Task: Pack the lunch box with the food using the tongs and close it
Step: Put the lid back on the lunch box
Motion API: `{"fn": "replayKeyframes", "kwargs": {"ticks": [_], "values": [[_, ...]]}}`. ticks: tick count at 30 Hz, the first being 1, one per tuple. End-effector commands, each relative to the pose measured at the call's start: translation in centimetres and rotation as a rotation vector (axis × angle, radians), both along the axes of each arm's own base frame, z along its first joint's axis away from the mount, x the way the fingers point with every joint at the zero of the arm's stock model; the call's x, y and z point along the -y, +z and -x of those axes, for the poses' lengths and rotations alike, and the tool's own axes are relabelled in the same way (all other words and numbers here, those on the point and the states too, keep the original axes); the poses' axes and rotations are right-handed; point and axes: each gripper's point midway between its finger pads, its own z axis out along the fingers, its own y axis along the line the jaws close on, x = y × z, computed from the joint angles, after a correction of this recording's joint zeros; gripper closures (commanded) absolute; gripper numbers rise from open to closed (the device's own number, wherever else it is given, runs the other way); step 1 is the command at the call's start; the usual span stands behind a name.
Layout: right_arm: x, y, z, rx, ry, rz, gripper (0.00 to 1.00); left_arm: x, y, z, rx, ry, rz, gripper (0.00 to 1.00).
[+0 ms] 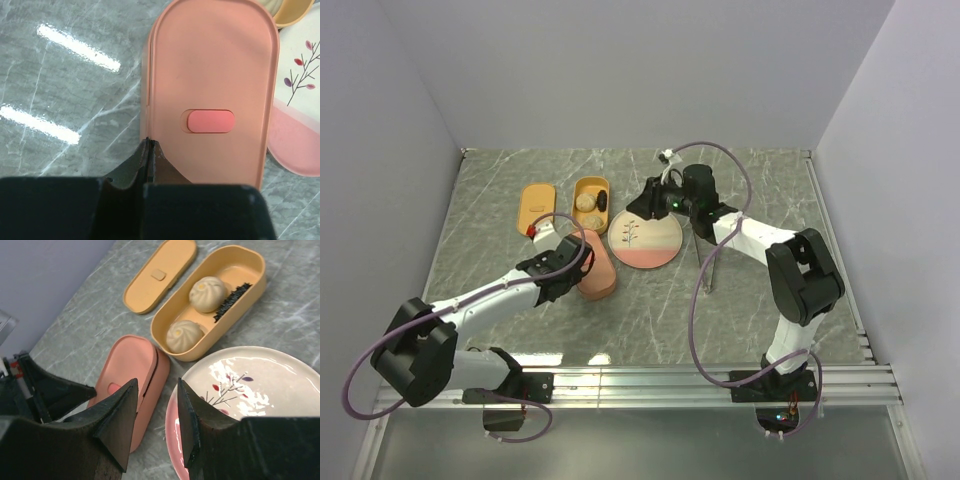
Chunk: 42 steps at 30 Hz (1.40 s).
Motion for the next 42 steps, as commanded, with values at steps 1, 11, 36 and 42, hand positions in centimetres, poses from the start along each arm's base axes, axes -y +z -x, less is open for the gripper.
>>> {"fn": "replayKeyframes", "kwargs": {"ticks": [1,11,36,42], "values": [[-1.5,2.3,0.9,0.096,0.118,-0.03,0.55,0.8,1.8,-1.2,0.048,0.006,-0.007,1.0],[-3.8,-0.9,4.3,0.106,0.301,0.079,0.55,0.7,2.1,-0.9,0.042,0.022,-0.075,1.0],[-7.5,-6.8,7.3,0.045,0.474,0.228,0.59,-0.5,1.3,-0.1,0.051,0.046,-0.095,1.0],[-7.8,-7.2,7.5,0.042,0.489,0.241,0.59,-0.1,0.7,-0.2,0.044,0.029,-0.089,1.0]]}}
